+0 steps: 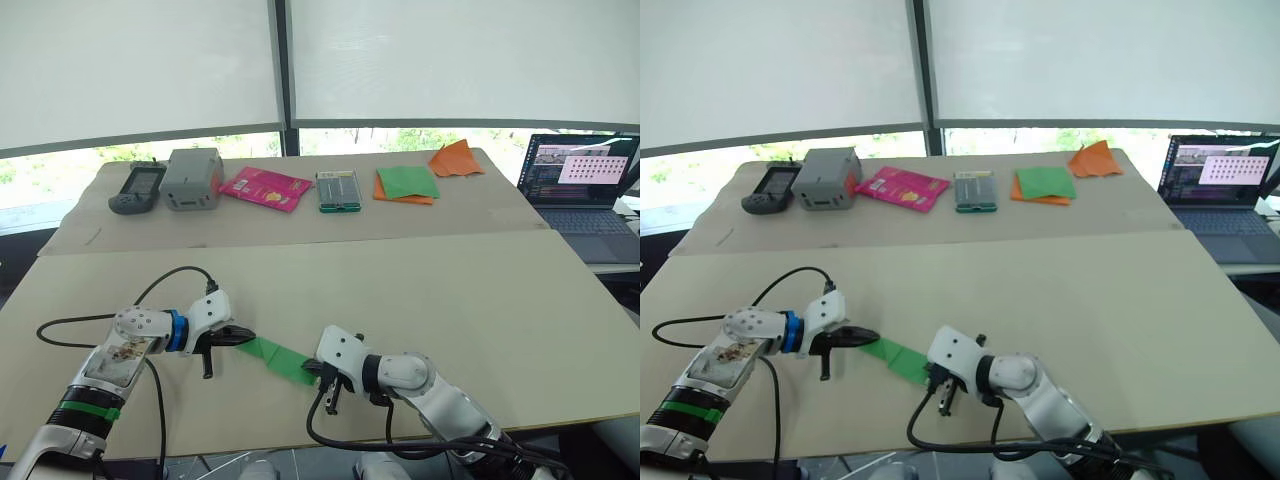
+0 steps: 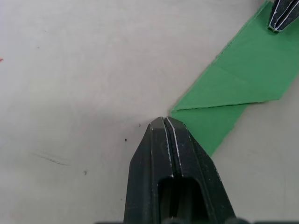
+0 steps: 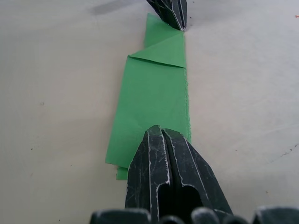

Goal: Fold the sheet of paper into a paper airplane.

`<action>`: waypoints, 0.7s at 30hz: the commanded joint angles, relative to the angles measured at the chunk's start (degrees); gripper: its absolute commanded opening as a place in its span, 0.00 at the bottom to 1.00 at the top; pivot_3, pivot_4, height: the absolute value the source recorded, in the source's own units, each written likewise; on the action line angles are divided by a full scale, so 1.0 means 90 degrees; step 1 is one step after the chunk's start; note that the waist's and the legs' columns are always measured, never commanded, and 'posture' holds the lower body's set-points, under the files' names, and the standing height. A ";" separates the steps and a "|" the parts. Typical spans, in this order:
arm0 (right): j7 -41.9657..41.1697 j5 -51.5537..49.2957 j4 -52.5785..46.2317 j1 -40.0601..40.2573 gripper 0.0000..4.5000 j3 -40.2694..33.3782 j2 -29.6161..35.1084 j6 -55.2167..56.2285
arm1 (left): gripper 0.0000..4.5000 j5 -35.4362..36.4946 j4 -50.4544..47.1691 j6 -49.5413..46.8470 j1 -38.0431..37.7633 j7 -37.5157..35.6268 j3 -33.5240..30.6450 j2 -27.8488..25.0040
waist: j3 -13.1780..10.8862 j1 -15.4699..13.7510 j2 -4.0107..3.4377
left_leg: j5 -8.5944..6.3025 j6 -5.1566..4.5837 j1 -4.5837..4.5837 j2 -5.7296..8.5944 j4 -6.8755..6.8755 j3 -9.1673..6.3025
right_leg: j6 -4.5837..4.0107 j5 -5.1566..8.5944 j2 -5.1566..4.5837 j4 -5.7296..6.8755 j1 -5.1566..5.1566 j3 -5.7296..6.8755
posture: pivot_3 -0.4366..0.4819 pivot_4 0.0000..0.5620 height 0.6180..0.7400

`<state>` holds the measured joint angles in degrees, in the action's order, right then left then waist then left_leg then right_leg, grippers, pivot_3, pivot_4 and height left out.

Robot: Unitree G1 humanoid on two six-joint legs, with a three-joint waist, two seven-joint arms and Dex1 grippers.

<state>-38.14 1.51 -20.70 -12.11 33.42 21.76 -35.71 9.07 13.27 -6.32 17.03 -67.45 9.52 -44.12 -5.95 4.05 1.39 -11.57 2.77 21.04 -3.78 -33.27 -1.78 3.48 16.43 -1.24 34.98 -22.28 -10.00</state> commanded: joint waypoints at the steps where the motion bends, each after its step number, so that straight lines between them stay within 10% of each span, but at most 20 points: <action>1: -0.0028 0.0097 0.0289 0.0151 0.00 0.0148 0.0149 -0.0404 | 0.00 -0.0244 0.0344 -0.0239 -0.0051 0.0139 -0.0021 -0.0097 | 0.0000 0.0000 0.0000 | 0.0000 0.0000 0.0000 0.0000 0.0000 0.0000 | 0.0000 0.0000 0.0000 0.0000 -0.0001 0.0000 | 0.48 0.27 1.00; 19: 0.0163 -0.0130 -0.0496 0.0350 0.00 -0.0600 0.0163 0.0348 | 0.00 0.2209 -0.2136 -0.2629 -0.1437 -0.0422 -0.1765 -0.0531 | -0.0063 -0.0016 0.0024 | 0.0000 0.0000 0.0011 -0.0003 0.0014 0.0001 | 0.0000 0.0000 -0.0004 -0.0004 -0.0017 0.0000 | 0.48 0.27 1.00; 21: 0.0176 -0.0194 -0.0747 0.0470 0.14 -0.0768 0.0207 0.0576 | 0.00 0.2225 -0.2379 -0.2608 -0.1755 -0.0305 -0.1839 -0.0516 | -0.0072 -0.0041 0.0025 | -0.0001 0.0004 0.0013 0.0000 0.0020 0.0004 | -0.0001 0.0000 -0.0010 -0.0008 -0.0019 0.0000 | 0.48 0.27 1.00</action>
<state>-36.89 0.79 -23.88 -8.21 28.38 23.48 -32.67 27.72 -5.20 -29.44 1.80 -70.63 -5.68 -48.49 -6.60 3.68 1.61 -11.67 2.96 21.16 -3.77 -33.09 -1.74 3.47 16.43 -1.35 34.91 -22.45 -9.99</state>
